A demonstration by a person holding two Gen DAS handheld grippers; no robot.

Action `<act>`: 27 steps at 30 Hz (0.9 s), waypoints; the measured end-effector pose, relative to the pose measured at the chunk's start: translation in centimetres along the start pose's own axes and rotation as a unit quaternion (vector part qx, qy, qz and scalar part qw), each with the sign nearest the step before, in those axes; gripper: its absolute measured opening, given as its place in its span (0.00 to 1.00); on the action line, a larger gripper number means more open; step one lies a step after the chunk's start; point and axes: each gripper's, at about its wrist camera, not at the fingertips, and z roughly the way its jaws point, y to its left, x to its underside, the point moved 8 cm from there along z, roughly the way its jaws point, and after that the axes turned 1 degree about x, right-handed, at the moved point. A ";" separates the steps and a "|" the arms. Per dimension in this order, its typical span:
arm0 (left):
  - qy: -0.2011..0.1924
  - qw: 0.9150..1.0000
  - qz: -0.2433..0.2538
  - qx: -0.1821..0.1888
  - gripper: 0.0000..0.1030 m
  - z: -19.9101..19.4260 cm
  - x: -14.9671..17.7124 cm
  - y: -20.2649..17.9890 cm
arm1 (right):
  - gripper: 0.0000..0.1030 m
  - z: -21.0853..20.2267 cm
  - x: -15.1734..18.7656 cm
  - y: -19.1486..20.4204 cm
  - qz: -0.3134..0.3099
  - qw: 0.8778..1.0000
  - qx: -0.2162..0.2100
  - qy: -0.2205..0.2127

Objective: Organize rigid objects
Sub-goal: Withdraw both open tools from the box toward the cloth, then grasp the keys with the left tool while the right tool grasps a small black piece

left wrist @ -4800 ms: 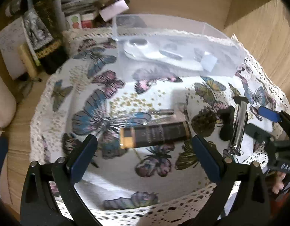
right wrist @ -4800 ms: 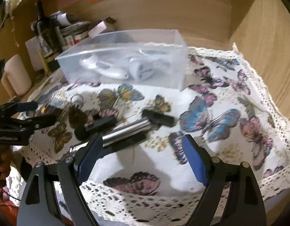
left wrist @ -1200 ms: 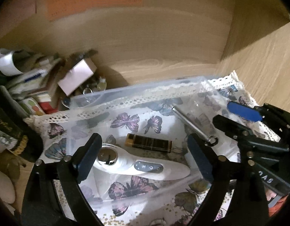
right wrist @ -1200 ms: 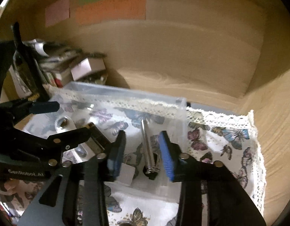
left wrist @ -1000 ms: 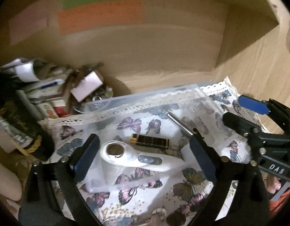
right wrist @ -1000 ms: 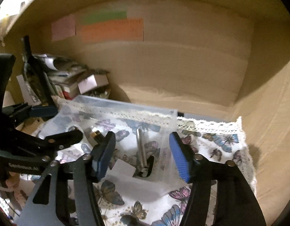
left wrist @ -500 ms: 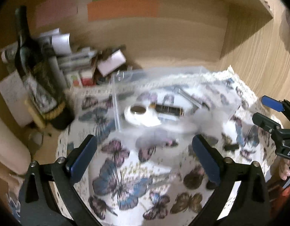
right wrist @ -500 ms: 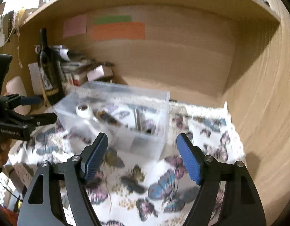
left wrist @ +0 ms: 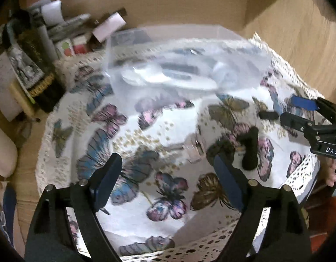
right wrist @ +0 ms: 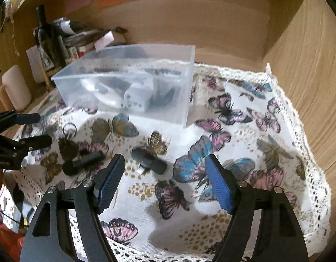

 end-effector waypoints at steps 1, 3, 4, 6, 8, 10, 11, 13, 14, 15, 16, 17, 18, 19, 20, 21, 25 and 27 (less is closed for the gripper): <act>0.005 1.000 0.001 0.000 0.85 0.3 0.1 -0.1 | 0.71 0.2 0.2 0.2 -0.002 1.000 -0.003 0.004; 0.011 1.000 -0.006 -0.014 0.85 1.0 0.2 0.1 | 0.70 0.4 0.4 0.6 -0.004 1.000 -0.007 0.008; 0.011 1.000 -0.014 -0.021 0.85 1.2 0.1 0.4 | 0.70 0.6 0.4 0.7 -0.006 1.000 -0.009 0.010; 0.022 0.999 -0.032 -0.017 0.85 1.7 0.2 0.7 | 0.70 0.9 0.6 1.1 -0.011 1.000 -0.011 0.013; 0.023 0.998 -0.051 -0.018 0.85 2.0 0.1 0.8 | 0.69 1.1 0.6 1.3 -0.012 1.000 -0.016 0.016; 0.023 0.998 -0.049 -0.020 0.85 2.1 -0.1 0.4 | 0.67 1.5 0.6 1.6 -0.014 1.000 -0.017 0.020; 0.022 0.999 -0.043 -0.016 0.85 2.2 -0.2 0.0 | 0.63 1.8 0.6 1.7 -0.015 0.999 -0.017 0.023; 0.022 0.999 -0.037 -0.018 0.85 2.6 -0.5 -0.4 | 0.56 2.4 0.7 1.8 -0.019 0.999 -0.017 0.033; 0.019 0.999 -0.035 -0.018 0.85 2.7 -0.6 -0.6 | 0.54 2.7 0.7 1.8 -0.019 0.999 -0.016 0.037; 0.017 0.999 -0.034 -0.018 0.85 2.8 -0.7 -0.7 | 0.52 2.8 0.6 1.8 -0.020 0.999 -0.015 0.037; 0.014 0.999 -0.033 -0.017 0.84 2.9 -0.8 -0.8 | 0.50 2.9 0.5 1.7 -0.019 0.999 -0.014 0.037; 0.011 0.999 -0.032 -0.015 0.80 2.9 -0.9 -0.9 | 0.45 3.0 0.5 1.7 -0.018 0.999 -0.012 0.038; 0.007 0.999 -0.029 -0.012 0.74 2.8 -0.9 -1.0 | 0.40 3.0 0.5 1.6 -0.016 0.999 -0.010 0.037; 0.004 1.000 -0.023 -0.009 0.69 2.7 -1.0 -1.1 | 0.35 3.0 0.4 1.4 -0.015 0.999 -0.009 0.035; -0.001 1.000 -0.015 -0.009 0.58 2.5 -1.0 -1.2 | 0.31 3.0 0.4 1.3 -0.013 0.999 -0.008 0.034; -0.003 1.000 -0.007 -0.007 0.58 2.3 -1.0 -1.4 | 0.31 2.9 0.4 1.2 -0.010 0.999 -0.008 0.032; -0.008 1.000 -0.005 0.001 0.57 1.9 -0.7 -1.0 | 0.31 2.7 0.3 1.2 -0.008 1.000 -0.004 0.027; -0.014 1.000 -0.006 0.006 0.47 1.4 -0.7 -0.8 | 0.31 2.3 0.2 1.1 -0.004 1.000 -0.002 0.020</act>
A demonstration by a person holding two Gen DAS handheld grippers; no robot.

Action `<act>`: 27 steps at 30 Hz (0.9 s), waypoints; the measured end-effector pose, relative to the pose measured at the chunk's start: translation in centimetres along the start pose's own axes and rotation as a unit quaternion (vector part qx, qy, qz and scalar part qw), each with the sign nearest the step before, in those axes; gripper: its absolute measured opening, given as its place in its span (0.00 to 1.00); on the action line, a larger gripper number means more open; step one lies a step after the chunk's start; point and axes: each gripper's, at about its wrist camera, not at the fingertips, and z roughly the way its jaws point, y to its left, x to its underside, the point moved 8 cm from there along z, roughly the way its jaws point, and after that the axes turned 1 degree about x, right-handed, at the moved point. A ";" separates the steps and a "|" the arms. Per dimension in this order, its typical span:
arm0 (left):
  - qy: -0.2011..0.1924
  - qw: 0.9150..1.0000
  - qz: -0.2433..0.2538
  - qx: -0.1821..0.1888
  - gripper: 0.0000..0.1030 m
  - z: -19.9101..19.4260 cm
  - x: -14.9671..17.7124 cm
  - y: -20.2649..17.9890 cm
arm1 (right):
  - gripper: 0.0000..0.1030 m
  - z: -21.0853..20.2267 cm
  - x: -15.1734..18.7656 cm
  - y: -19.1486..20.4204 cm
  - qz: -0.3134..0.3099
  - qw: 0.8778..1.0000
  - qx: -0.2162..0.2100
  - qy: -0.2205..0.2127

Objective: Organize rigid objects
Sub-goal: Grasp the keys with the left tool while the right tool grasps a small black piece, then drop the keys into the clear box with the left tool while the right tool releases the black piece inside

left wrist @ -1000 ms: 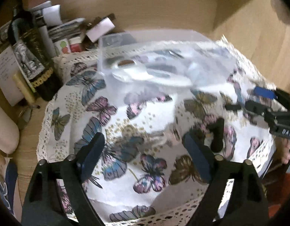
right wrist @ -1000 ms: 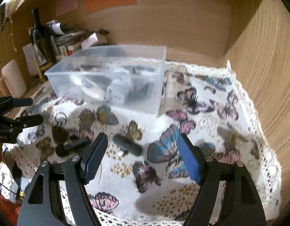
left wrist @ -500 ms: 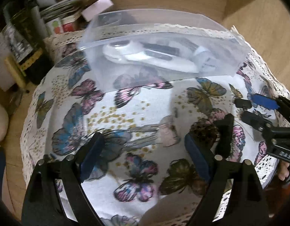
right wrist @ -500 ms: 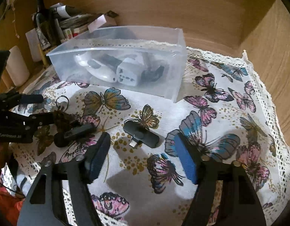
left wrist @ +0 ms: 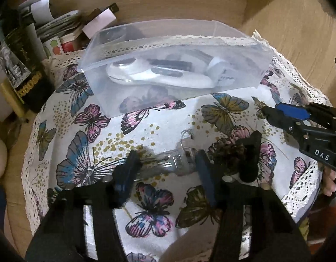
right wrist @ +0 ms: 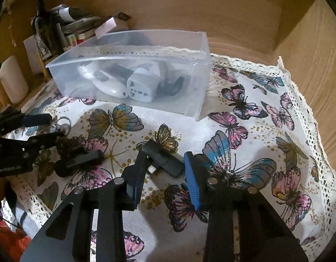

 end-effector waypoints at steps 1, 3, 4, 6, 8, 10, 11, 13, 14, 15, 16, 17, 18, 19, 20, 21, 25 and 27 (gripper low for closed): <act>-0.004 1.000 -0.001 0.002 0.46 -0.4 -0.1 0.1 | 0.31 -0.3 -0.1 -0.1 0.001 1.000 -0.001 -0.004; -0.010 1.000 -0.003 0.006 0.37 -1.0 -0.4 0.3 | 0.31 -0.9 -0.4 -0.2 0.006 1.000 0.000 -0.015; -0.014 1.000 -0.004 0.007 0.37 -1.3 -0.5 0.5 | 0.31 -1.4 -0.6 -0.3 0.008 1.000 0.001 -0.021; -0.017 1.000 -0.008 0.009 0.37 -1.4 -0.7 0.6 | 0.31 -2.3 -1.2 -0.5 0.011 0.999 0.004 -0.036; -0.016 1.000 -0.014 0.015 0.37 -1.4 -0.7 0.7 | 0.31 -2.9 -1.6 -0.6 0.014 0.999 0.005 -0.045; -0.021 1.000 -0.014 0.014 0.37 -1.6 -0.9 0.7 | 0.31 -3.4 -2.0 -0.7 0.014 0.998 0.006 -0.054; -0.024 1.000 -0.015 0.014 0.37 -1.7 -1.1 0.6 | 0.31 -3.8 -2.2 -0.8 0.015 0.998 0.008 -0.060; -0.037 0.999 -0.016 0.014 0.37 -2.4 -1.7 0.8 | 0.31 -4.3 -2.7 -0.9 0.015 0.997 0.011 -0.069; -0.044 0.999 -0.017 0.013 0.37 -2.9 -2.0 0.9 | 0.31 -4.6 -3.0 -1.0 0.017 0.997 0.011 -0.075; -0.051 0.999 -0.017 0.012 0.37 -3.3 -2.4 0.9 | 0.31 -4.9 -3.3 -0.9 0.019 0.997 0.010 -0.081; -0.059 0.998 -0.018 0.011 0.37 -3.8 -2.9 1.1 | 0.31 -5.2 -3.7 -1.0 0.020 0.996 0.010 -0.087; -0.067 0.998 -0.019 0.009 0.37 -4.2 -3.4 1.2 | 0.31 -5.5 -4.2 -1.1 0.022 0.995 0.010 -0.093; -0.077 0.997 -0.019 0.008 0.37 -4.8 -4.1 1.4 | 0.31 -5.7 -4.5 -1.0 0.022 0.995 0.010 -0.098; -0.086 0.996 -0.021 0.007 0.37 -5.2 -4.8 1.5 | 0.31 -6.1 -5.1 -1.0 0.022 0.994 0.010 -0.108; -0.094 0.995 -0.022 0.009 0.37 -5.7 -5.5 1.7 | 0.31 -6.3 -5.6 -1.0 0.022 0.993 0.010 -0.114; -0.102 0.995 -0.023 0.010 0.37 -6.1 -6.1 1.7 | 0.31 -6.7 -6.0 -1.0 0.022 0.992 0.010 -0.121; -0.131 0.991 -0.027 0.008 0.37 -7.3 -8.6 2.1 | 0.31 -7.6 -8.1 -0.9 0.017 0.989 0.011 -0.148; -0.144 0.989 -0.027 0.008 0.37 -7.8 -10.0 2.3 | 0.31 -7.9 -9.1 -0.9 0.015 0.987 0.009 -0.158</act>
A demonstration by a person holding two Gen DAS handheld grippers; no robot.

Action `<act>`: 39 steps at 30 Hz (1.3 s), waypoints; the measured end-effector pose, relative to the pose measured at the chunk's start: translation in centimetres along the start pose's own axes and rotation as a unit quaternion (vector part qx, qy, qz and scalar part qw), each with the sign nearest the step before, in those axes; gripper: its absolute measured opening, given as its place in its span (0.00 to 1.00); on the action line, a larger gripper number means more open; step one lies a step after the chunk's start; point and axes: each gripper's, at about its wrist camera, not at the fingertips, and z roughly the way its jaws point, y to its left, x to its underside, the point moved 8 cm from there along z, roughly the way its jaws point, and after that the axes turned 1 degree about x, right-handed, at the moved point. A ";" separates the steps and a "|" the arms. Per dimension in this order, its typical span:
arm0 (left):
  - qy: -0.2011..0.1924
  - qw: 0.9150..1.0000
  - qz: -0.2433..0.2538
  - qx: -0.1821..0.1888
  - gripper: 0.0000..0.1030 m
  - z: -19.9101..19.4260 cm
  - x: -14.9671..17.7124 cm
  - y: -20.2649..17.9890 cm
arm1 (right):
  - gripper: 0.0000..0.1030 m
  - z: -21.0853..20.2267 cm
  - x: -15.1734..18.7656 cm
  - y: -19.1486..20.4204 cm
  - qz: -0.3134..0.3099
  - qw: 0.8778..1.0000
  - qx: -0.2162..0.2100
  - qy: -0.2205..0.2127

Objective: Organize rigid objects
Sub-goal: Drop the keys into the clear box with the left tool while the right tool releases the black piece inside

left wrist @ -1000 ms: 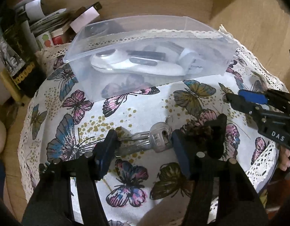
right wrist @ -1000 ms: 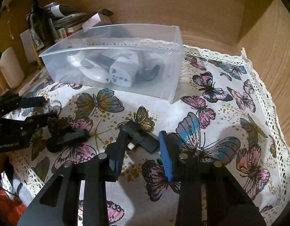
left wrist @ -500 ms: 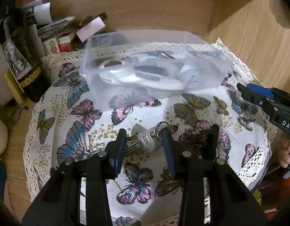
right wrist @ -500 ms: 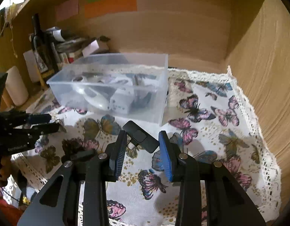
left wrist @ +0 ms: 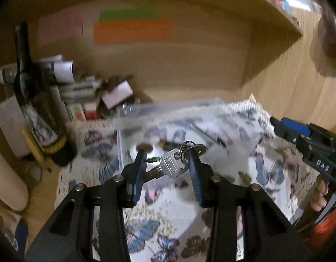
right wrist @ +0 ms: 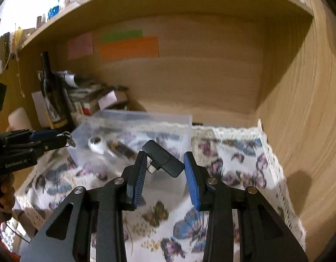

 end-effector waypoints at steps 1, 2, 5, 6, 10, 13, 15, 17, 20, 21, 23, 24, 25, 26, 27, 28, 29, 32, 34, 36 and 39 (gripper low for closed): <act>-0.003 1.000 0.000 0.000 0.37 0.0 -0.4 0.0 | 0.31 0.1 -0.4 0.1 0.000 1.000 -0.001 -0.004; -0.007 1.000 0.001 -0.001 0.37 0.1 -1.0 0.0 | 0.31 0.2 -0.9 0.2 -0.001 1.000 -0.002 -0.007; -0.012 1.000 0.007 -0.004 0.37 0.8 -2.2 0.0 | 0.31 1.0 -2.0 0.4 -0.003 1.000 -0.005 -0.012; -0.011 1.000 0.008 -0.004 0.37 1.1 -2.4 0.0 | 0.31 1.3 -2.3 0.5 -0.005 1.000 -0.005 -0.013; 0.010 1.000 -0.001 0.020 0.37 3.4 -3.0 -0.3 | 0.31 3.1 -2.9 0.7 -0.009 1.000 -0.005 -0.005; 0.030 0.999 0.006 0.023 0.37 5.0 -2.8 -0.7 | 0.31 5.3 -2.8 0.8 -0.010 1.000 -0.007 0.014; 0.043 0.999 0.012 0.024 0.37 6.4 -2.5 -0.8 | 0.31 6.6 -2.6 0.8 -0.011 1.000 -0.006 0.027; 0.058 0.998 0.014 0.029 0.37 7.5 -1.9 -0.9 | 0.31 8.2 -2.2 0.9 -0.010 0.999 -0.010 0.047; 0.076 0.996 0.016 0.034 0.37 9.1 -1.2 -1.0 | 0.31 10.0 -1.5 1.0 -0.013 0.997 -0.008 0.070; 0.080 0.996 0.020 0.036 0.37 9.5 -1.1 -1.1 | 0.31 10.7 -1.2 1.0 -0.012 0.997 -0.003 0.078; 0.085 0.995 0.029 0.039 0.37 10.2 -0.7 -1.2 | 0.31 11.8 -0.7 1.1 -0.008 0.996 -0.002 0.086; 0.089 0.995 0.032 0.039 0.37 10.6 -0.5 -1.3 | 0.31 12.2 -0.5 1.2 -0.005 0.996 -0.004 0.091; 0.092 0.994 0.034 0.040 0.37 10.8 -0.4 -1.3 | 0.31 12.6 -0.2 1.4 -0.006 0.995 -0.006 0.096; 0.096 0.994 0.035 0.041 0.37 11.2 -0.1 -1.4 | 0.31 12.8 -0.1 1.5 -0.007 0.995 -0.006 0.100; 0.097 0.994 0.036 0.041 0.37 11.3 0.0 -1.3 | 0.31 13.3 0.2 1.7 -0.012 0.994 -0.004 0.105; 0.099 0.994 0.037 0.041 0.37 11.5 0.0 -1.3 | 0.31 13.5 0.3 1.8 -0.015 0.994 -0.003 0.109; 0.101 0.993 0.037 0.041 0.37 11.6 0.2 -1.3 | 0.31 13.7 0.5 1.8 -0.024 0.994 0.008 0.109; 0.101 0.994 0.033 0.038 0.38 11.8 0.2 -1.1 | 0.31 13.6 0.6 1.9 -0.029 0.994 0.015 0.107; 0.097 0.994 0.031 0.033 0.38 11.7 0.0 -0.9 | 0.31 13.5 0.6 2.1 -0.028 0.994 0.006 0.109; 0.094 0.995 0.029 0.030 0.39 11.5 -0.2 -0.7 | 0.35 13.4 0.6 2.2 -0.027 0.994 0.001 0.110; 0.087 0.995 0.028 0.027 0.41 10.8 -0.5 -0.6 | 0.39 13.0 0.4 2.4 -0.027 0.994 -0.003 0.107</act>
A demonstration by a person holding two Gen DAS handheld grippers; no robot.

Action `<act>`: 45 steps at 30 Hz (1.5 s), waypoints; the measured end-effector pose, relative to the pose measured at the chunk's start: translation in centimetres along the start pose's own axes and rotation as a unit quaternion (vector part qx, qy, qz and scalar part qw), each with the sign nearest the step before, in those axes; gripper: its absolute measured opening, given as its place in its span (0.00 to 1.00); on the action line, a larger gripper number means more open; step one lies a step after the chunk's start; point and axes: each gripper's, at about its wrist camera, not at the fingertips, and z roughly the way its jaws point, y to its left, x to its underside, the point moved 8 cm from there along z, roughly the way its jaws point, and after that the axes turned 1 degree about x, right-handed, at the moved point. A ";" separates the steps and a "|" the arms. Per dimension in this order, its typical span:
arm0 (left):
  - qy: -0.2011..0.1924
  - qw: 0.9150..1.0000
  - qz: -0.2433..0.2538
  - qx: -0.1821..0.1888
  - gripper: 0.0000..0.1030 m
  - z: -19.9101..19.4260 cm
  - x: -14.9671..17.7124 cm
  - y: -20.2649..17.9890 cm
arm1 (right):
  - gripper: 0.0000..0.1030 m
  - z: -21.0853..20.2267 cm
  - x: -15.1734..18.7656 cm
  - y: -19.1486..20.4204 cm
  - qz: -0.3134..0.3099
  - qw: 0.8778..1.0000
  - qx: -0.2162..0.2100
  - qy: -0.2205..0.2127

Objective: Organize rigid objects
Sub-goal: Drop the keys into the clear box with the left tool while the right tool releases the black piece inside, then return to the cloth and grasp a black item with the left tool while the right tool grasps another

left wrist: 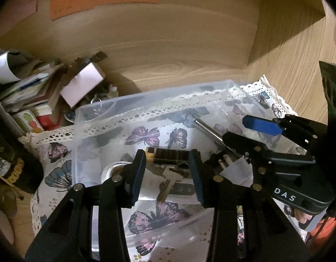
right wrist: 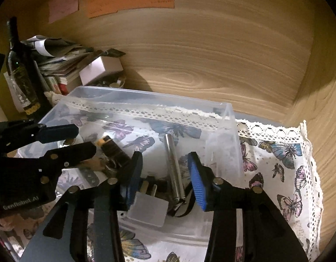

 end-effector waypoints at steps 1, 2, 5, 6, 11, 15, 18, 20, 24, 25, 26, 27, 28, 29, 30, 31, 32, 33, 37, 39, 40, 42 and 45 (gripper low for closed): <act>-0.003 1.000 0.001 -0.003 0.41 -0.3 -0.1 0.0 | 0.40 -0.2 0.0 0.1 -0.001 1.000 -0.001 -0.001; -0.009 1.000 0.001 -0.008 0.45 -0.9 -0.2 0.1 | 0.40 -0.7 -0.1 0.2 -0.003 1.000 -0.003 -0.005; -0.028 0.999 0.002 -0.018 0.56 -2.5 -0.4 0.2 | 0.48 -2.1 -0.4 0.3 -0.003 1.000 -0.006 -0.021; -0.033 0.999 0.003 -0.021 0.60 -3.0 -0.5 0.2 | 0.51 -2.5 -0.5 0.3 -0.002 1.000 -0.007 -0.026; -0.060 0.998 0.005 -0.032 0.68 -5.9 -0.3 0.0 | 0.54 -5.1 -0.3 0.2 0.000 0.999 -0.011 -0.048; -0.072 0.997 0.001 -0.033 0.75 -7.6 0.4 -0.2 | 0.59 -7.3 0.4 0.3 -0.001 0.998 -0.008 -0.064; -0.076 0.997 -0.001 -0.034 0.77 -8.5 1.2 -0.4 | 0.59 -8.6 1.0 0.3 -0.002 0.997 -0.006 -0.071; -0.075 0.997 -0.002 -0.034 0.79 -9.0 2.0 -0.5 | 0.60 -9.2 1.5 0.3 0.000 0.997 -0.006 -0.073; -0.064 0.998 -0.006 -0.030 0.84 -9.2 3.4 -0.9 | 0.67 -10.3 2.9 0.0 0.010 0.997 -0.007 -0.076; -0.058 0.998 -0.006 -0.028 0.84 -9.1 3.8 -1.0 | 0.67 -10.5 3.3 -0.1 0.012 0.997 -0.008 -0.075; -0.050 0.998 -0.006 -0.027 0.84 -8.8 4.5 -1.2 | 0.67 -10.6 3.7 -0.1 0.014 0.997 -0.009 -0.073; -0.044 0.999 -0.007 -0.026 0.84 -8.7 5.0 -1.3 | 0.67 -10.7 4.2 -0.2 0.016 0.997 -0.010 -0.070; -0.034 0.999 -0.008 -0.023 0.84 -8.3 5.6 -1.4 | 0.67 -10.7 4.9 -0.2 0.018 0.998 -0.011 -0.066; -0.020 1.000 -0.010 -0.018 0.85 -7.8 6.4 -1.7 | 0.67 -10.7 5.4 -0.3 0.019 0.998 -0.012 -0.060; -0.009 1.000 -0.010 -0.014 0.84 -7.4 7.1 -1.9 | 0.67 -10.6 6.1 -0.3 0.019 0.998 -0.012 -0.054; 0.002 1.000 -0.009 -0.011 0.84 -7.0 7.8 -2.2 | 0.67 -10.5 6.5 -0.3 0.020 0.998 -0.012 -0.051; 0.016 1.000 -0.008 -0.009 0.84 -6.5 8.5 -2.5 | 0.67 -10.3 7.3 -0.4 0.023 0.999 -0.012 -0.043; 0.025 1.000 -0.007 -0.005 0.84 -6.1 9.2 -2.8 | 0.67 -10.1 7.8 -0.4 0.024 0.999 -0.012 -0.038; 0.056 0.998 -0.008 0.013 0.84 -4.7 11.3 -4.1 | 0.67 -9.6 9.9 -0.5 0.027 0.999 -0.014 -0.015; 0.062 0.998 -0.008 0.017 0.84 -4.3 11.8 -4.5 | 0.67 -9.4 10.8 -0.5 0.029 0.999 -0.021 -0.005; 0.065 0.998 -0.008 0.020 0.83 -4.1 12.1 -4.8 | 0.67 -9.3 11.1 -0.4 0.029 0.999 -0.023 0.000; 0.074 0.997 -0.008 0.025 0.74 -3.6 12.5 -5.0 | 0.67 -9.2 11.7 -0.1 0.027 0.999 -0.027 0.007; 0.077 0.996 -0.013 0.040 0.63 -3.4 12.8 -5.3 | 0.67 -8.9 12.3 0.4 0.024 0.999 -0.036 0.016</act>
